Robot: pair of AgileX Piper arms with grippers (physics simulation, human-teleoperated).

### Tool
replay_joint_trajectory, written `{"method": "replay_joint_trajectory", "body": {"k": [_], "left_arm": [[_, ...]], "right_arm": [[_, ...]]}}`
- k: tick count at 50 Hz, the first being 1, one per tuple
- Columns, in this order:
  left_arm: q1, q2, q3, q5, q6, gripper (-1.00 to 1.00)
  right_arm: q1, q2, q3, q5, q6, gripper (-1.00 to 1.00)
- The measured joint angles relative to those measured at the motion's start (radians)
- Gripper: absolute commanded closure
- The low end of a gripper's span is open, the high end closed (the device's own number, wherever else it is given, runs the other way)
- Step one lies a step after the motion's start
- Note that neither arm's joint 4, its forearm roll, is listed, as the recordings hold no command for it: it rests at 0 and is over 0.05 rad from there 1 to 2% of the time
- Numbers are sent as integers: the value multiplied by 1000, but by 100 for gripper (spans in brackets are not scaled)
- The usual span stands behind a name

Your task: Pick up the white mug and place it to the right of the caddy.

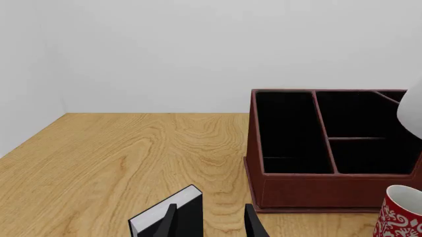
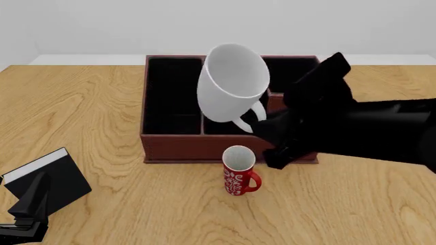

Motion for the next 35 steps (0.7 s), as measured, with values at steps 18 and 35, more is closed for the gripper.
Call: {"method": "replay_joint_trajectory", "body": {"k": [18,35], "left_arm": [[0,0,0,0,0,-100],[0,0,0,0,0,-100]], "right_arm": [[-103,-131,82,36,17,100],[-217,-260,129,109,16,100]]}}
